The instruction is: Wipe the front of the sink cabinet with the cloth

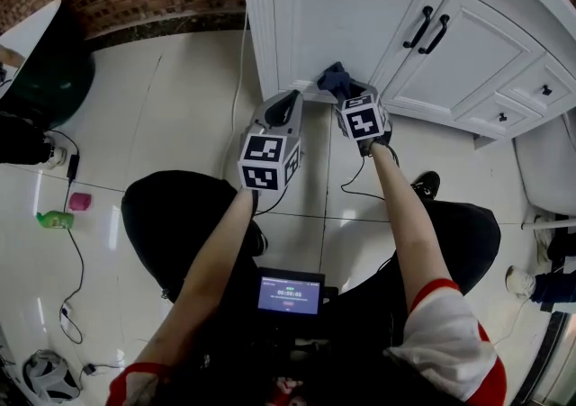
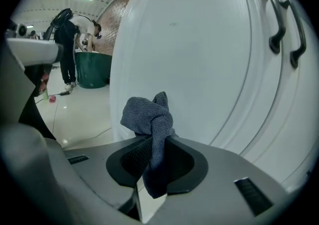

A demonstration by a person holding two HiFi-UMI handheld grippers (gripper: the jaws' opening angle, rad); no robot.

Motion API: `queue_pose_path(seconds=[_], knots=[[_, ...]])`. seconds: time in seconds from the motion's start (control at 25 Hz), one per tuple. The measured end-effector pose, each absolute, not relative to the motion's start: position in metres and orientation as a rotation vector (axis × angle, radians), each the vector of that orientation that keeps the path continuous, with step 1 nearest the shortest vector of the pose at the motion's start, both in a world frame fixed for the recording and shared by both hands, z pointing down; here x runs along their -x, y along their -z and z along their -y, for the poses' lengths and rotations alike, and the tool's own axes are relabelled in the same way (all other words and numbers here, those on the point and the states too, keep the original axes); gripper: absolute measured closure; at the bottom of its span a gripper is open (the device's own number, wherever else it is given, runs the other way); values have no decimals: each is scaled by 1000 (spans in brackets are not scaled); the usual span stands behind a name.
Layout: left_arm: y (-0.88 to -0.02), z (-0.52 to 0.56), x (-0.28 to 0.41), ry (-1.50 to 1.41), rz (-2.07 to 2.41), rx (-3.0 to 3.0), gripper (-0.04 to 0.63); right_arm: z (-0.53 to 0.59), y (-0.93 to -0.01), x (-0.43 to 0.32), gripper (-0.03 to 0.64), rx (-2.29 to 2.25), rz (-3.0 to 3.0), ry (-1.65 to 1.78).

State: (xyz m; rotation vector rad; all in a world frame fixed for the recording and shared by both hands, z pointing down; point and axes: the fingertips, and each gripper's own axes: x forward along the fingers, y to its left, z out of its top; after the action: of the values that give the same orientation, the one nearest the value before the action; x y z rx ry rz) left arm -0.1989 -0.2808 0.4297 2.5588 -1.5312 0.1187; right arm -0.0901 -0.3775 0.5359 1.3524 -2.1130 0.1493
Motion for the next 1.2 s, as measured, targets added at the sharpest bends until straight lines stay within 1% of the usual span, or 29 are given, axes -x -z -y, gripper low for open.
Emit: queue_pose_path(seconds=[0.24, 0.4, 0.56, 0.8, 1.0, 1.2], knots=[[-437, 288, 188, -133, 1525, -2553, 560, 370, -579, 76, 526, -1292, 2051, -232], [-437, 295, 179, -128, 1518, -2554, 560, 373, -551, 74, 526, -1321, 2106, -203], [-430, 302, 169, -80, 1512, -2540, 560, 376, -495, 67, 526, -1383, 2171, -154], [-420, 299, 147, -51, 1489, -2558, 560, 368, -379, 48, 526, -1463, 2258, 8], [-416, 284, 130, -79, 1438, -2595, 560, 358, -287, 24, 526, -1520, 2289, 151], [-413, 266, 118, -141, 1393, -2658, 560, 355, -215, -8, 526, -1632, 2288, 242]])
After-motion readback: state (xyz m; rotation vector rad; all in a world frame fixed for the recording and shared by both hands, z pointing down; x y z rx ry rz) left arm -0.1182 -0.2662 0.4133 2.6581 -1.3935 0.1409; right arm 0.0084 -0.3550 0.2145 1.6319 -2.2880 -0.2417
